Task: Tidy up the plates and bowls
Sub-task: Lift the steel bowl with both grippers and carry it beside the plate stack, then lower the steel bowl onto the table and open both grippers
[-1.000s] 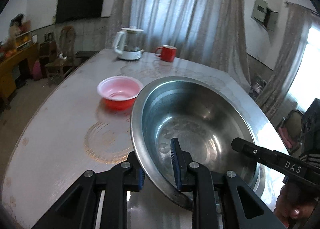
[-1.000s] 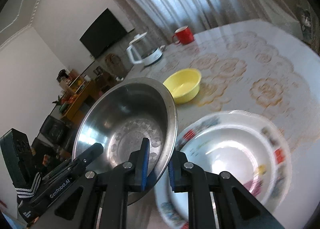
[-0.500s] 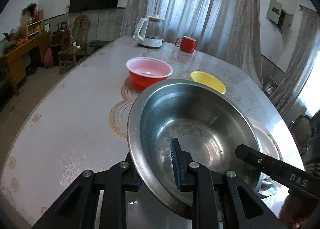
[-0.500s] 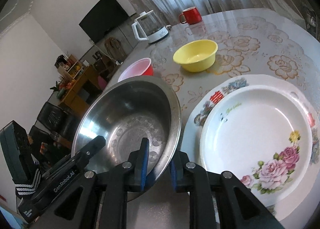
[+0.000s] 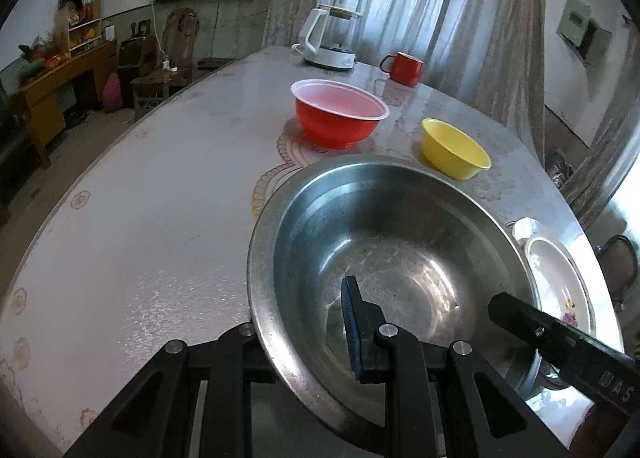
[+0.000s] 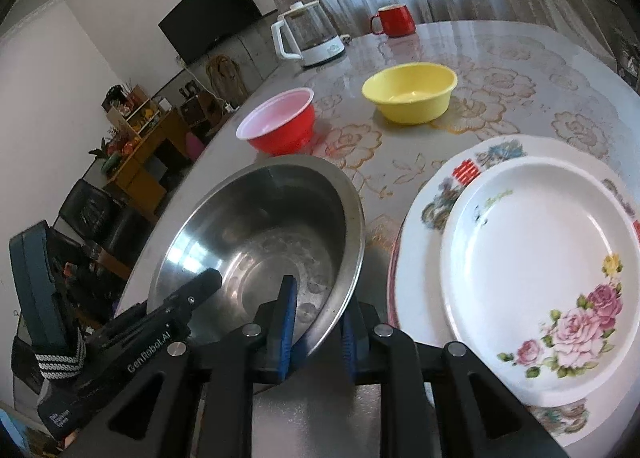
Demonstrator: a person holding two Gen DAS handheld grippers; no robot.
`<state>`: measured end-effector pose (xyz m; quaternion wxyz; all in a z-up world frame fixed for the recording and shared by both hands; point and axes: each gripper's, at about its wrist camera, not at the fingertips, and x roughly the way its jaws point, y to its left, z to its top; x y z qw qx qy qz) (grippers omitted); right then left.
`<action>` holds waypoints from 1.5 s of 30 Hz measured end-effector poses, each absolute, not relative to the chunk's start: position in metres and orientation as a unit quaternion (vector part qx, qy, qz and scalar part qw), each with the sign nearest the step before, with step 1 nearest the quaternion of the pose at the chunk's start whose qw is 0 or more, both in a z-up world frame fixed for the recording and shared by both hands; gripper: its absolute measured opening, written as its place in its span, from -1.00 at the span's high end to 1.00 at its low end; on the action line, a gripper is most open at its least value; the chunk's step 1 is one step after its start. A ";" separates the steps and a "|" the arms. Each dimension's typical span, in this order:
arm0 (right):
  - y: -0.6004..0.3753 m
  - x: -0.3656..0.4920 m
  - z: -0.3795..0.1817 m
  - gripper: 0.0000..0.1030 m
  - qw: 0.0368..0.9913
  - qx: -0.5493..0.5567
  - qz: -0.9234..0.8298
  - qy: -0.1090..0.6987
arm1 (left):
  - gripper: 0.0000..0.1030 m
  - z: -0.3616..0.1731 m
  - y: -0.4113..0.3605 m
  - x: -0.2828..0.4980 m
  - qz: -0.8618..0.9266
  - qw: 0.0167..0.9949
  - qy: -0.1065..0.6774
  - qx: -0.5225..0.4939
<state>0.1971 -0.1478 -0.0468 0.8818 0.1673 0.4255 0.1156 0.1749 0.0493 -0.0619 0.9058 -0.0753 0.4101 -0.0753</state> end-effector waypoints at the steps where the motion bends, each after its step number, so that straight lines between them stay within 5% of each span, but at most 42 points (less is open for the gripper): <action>1: -0.147 0.198 -0.049 0.58 0.880 0.168 0.117 0.428 | 0.56 -0.063 0.051 0.176 -0.074 0.905 0.412 -0.078; 13: -0.144 0.197 -0.056 0.55 0.882 0.160 0.114 0.429 | 0.56 -0.071 0.048 0.176 -0.071 0.902 0.418 -0.078; 20: -0.136 0.194 -0.055 0.26 0.883 0.141 0.131 0.427 | 0.56 -0.073 0.048 0.177 -0.071 0.901 0.422 -0.074; 25: -0.139 0.182 -0.045 0.24 0.892 0.128 0.125 0.414 | 0.49 -0.072 0.054 0.171 -0.070 0.902 0.417 -0.084; 36: -0.162 0.152 -0.020 0.24 0.904 0.134 0.121 0.387 | -0.44 -0.055 0.063 0.141 -0.036 0.912 0.400 -0.084; 45: -0.188 0.150 -0.019 0.23 0.901 0.163 0.108 0.387 | -0.63 -0.030 0.047 0.147 -0.059 0.917 0.385 -0.083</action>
